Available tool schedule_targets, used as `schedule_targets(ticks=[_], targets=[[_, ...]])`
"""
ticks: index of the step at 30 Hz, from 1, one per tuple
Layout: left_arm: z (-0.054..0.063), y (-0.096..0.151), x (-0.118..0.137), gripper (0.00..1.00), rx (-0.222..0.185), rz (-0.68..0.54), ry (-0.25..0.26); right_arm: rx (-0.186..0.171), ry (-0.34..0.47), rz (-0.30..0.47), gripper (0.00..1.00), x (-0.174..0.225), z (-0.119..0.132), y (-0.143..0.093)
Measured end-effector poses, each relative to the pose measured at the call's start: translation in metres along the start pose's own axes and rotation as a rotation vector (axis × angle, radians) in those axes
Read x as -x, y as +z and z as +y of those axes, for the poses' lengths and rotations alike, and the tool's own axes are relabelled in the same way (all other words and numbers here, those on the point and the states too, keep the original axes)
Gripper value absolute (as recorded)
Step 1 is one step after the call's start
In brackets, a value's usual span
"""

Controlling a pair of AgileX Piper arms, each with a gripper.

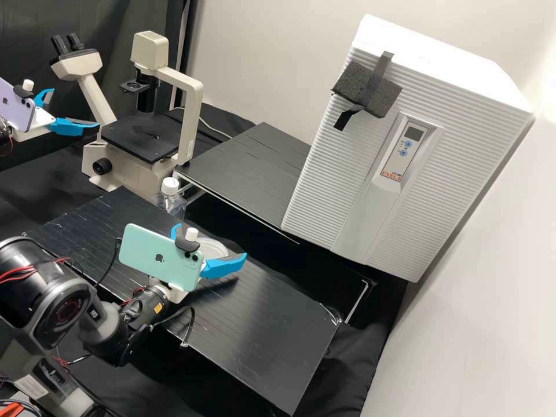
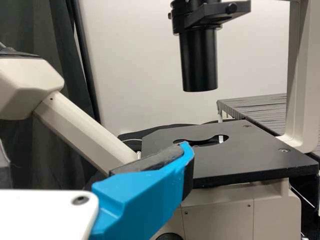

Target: Open the petri dish lid.

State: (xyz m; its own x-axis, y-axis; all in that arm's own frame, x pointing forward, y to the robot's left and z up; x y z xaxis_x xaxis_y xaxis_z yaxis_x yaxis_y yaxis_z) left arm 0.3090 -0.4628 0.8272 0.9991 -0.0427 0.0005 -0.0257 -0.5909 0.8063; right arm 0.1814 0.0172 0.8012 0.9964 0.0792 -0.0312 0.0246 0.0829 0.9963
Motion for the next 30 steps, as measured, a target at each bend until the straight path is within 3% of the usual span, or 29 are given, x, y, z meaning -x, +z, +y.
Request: schedule_targets(ticks=[10, 11, 30], targets=[[0.0, 0.0, 0.0, 1.0, 0.0, 0.0, 0.0, 0.01, -0.018, -0.012, 1.0, -0.0017, -0.0019, 0.0061], [0.0, 0.0, 0.0, 1.0, 0.0, 0.0, 0.0, 0.013, -0.017, -0.009, 0.0, -0.0016, -0.0015, 0.0064], [0.0, 0.0, 0.0, 1.0, 0.0, 0.0, 0.0, 0.022, -0.019, 0.002, 0.0, -0.0009, -0.0002, 0.0058]])
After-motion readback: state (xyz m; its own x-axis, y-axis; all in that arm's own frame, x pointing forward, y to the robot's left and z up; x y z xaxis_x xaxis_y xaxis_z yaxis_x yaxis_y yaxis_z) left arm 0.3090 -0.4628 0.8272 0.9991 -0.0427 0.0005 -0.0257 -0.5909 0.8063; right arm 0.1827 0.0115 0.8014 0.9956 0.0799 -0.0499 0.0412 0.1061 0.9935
